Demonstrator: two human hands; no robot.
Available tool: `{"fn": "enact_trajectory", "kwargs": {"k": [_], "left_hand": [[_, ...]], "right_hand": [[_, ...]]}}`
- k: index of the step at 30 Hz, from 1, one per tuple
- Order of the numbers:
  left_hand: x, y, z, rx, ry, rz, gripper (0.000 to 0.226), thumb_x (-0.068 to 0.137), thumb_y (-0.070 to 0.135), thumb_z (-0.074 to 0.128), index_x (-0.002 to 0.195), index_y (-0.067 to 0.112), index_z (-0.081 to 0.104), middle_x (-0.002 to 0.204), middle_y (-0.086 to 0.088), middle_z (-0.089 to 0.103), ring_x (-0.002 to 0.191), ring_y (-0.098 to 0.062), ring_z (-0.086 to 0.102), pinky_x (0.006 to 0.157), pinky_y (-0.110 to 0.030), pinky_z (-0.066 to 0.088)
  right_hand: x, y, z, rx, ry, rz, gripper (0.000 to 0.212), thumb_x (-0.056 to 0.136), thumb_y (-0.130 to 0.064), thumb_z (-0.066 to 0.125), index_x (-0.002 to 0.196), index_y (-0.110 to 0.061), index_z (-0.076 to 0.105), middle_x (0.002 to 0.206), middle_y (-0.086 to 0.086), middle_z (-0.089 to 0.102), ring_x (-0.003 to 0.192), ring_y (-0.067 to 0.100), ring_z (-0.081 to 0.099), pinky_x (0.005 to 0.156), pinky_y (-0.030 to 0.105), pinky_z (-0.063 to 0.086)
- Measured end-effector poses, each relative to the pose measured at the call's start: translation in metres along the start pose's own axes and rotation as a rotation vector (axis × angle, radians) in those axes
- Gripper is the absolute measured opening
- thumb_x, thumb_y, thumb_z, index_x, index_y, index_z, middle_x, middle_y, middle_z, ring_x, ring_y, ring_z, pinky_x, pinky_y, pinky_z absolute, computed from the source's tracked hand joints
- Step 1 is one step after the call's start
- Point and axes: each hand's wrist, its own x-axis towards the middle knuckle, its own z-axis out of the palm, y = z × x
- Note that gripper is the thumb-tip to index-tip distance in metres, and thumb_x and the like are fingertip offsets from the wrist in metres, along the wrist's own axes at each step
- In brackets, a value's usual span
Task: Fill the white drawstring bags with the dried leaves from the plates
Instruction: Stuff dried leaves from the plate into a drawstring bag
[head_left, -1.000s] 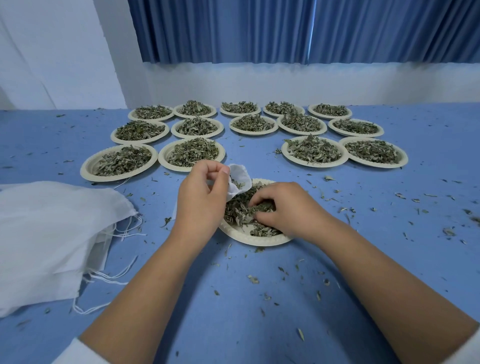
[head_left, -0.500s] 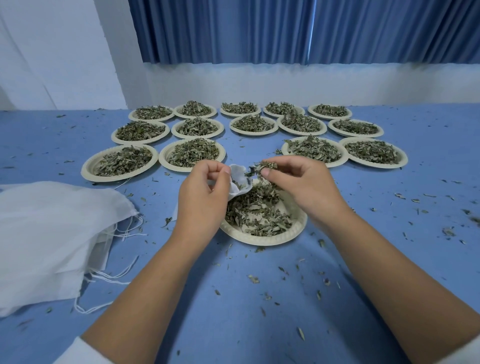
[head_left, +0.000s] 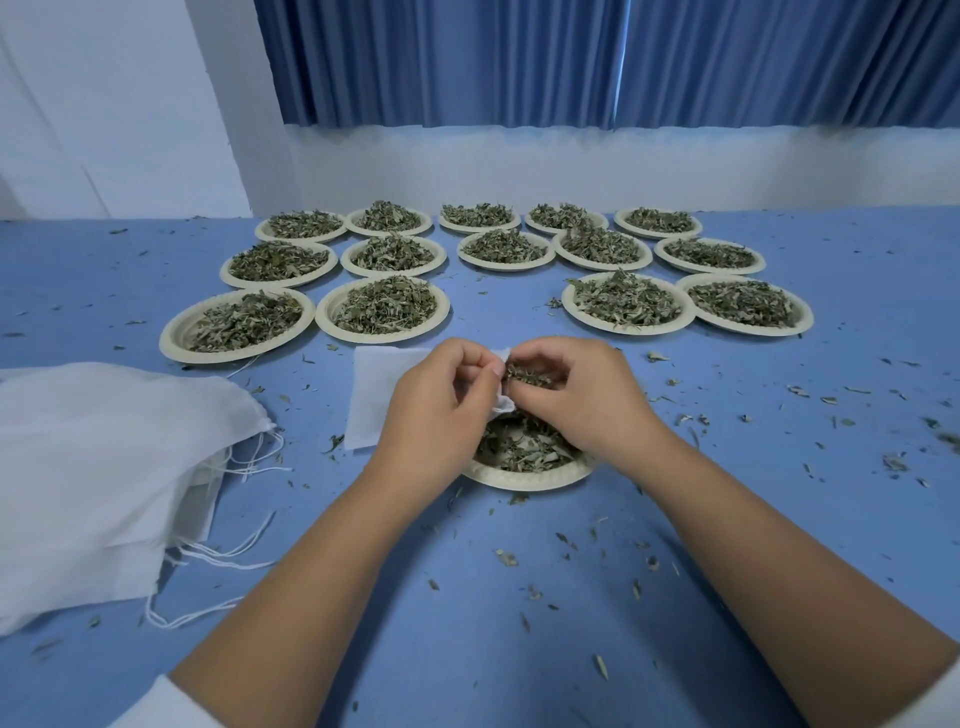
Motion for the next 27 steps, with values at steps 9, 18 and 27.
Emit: {"fn": "enact_trajectory", "kwargs": {"k": [9, 18, 27], "left_hand": [[-0.001, -0.003, 0.002, 0.059, -0.037, 0.05, 0.012, 0.095, 0.021, 0.059, 0.086, 0.028, 0.061, 0.071, 0.015, 0.064, 0.068, 0.002, 0.063, 0.07, -0.026, 0.055], [0.001, -0.004, 0.0, 0.082, -0.007, 0.03, 0.01, 0.096, 0.023, 0.058, 0.088, 0.027, 0.061, 0.077, 0.009, 0.064, 0.071, -0.004, 0.061, 0.067, -0.025, 0.049], [0.0, -0.006, 0.002, 0.08, -0.032, 0.044, 0.011, 0.095, 0.024, 0.059, 0.086, 0.028, 0.061, 0.073, 0.012, 0.063, 0.066, -0.004, 0.059, 0.065, -0.024, 0.049]], "right_hand": [[-0.001, -0.001, 0.001, 0.021, -0.012, 0.089, 0.011, 0.078, -0.015, 0.078, 0.077, -0.023, 0.071, 0.068, -0.013, 0.068, 0.059, -0.008, 0.058, 0.059, 0.008, 0.041], [-0.001, -0.007, -0.006, 0.241, -0.067, 0.239, 0.023, 0.083, -0.008, 0.071, 0.101, -0.022, 0.075, 0.078, 0.004, 0.074, 0.062, 0.01, 0.063, 0.064, 0.028, 0.052], [-0.002, -0.005, 0.004, 0.397, 0.108, 0.206, 0.016, 0.079, -0.004, 0.077, 0.083, -0.018, 0.07, 0.08, -0.002, 0.074, 0.076, 0.005, 0.07, 0.072, 0.015, 0.053]]}}
